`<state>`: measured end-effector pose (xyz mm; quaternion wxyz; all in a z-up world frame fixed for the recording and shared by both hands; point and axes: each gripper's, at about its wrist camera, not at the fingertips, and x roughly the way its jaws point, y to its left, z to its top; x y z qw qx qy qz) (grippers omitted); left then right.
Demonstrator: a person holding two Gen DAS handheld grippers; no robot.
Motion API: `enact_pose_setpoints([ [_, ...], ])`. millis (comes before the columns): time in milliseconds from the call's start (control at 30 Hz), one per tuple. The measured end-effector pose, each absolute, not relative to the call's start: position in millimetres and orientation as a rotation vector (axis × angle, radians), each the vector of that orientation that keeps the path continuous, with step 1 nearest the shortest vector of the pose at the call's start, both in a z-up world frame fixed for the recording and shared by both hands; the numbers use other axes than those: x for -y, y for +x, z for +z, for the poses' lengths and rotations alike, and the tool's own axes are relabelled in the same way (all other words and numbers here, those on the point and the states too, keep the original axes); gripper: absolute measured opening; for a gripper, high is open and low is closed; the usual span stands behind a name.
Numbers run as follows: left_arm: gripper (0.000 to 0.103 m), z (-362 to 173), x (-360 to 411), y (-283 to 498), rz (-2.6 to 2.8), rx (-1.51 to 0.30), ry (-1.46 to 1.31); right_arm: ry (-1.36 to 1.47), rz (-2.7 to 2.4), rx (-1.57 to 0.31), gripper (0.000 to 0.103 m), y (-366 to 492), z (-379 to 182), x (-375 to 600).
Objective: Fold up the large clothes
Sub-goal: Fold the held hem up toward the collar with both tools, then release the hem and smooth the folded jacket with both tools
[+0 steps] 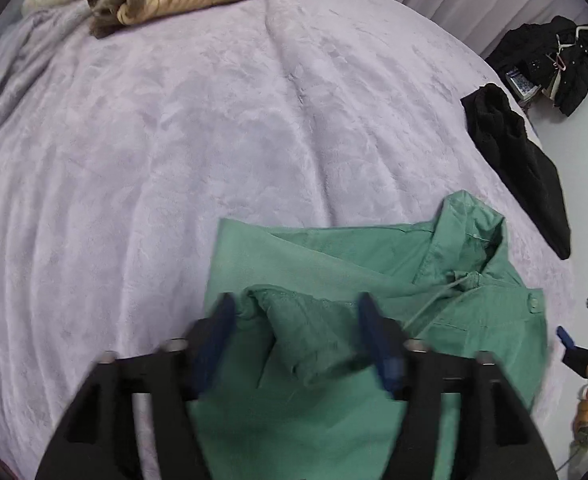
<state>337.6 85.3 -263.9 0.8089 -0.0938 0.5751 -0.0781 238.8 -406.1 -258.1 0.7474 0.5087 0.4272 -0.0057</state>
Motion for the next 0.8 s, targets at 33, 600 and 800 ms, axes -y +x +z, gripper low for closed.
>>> enact_pose_setpoints([
  [33,0.097,-257.7,-84.4,335.6,-0.148,-1.191,-0.164,1.086,-0.020,-0.949,0.083,238.8,-256.3,405.2],
  [600,0.097,-348.2,-63.0,316.1,-0.063,-1.325,0.046,0.524,-0.247,-1.248,0.005,244.3,-313.4,386.2],
  [800,0.097,-343.4,-80.2,306.5,-0.050,-1.328,0.016,0.581,-0.284,-1.231,0.007,235.5,-317.2,394.3],
])
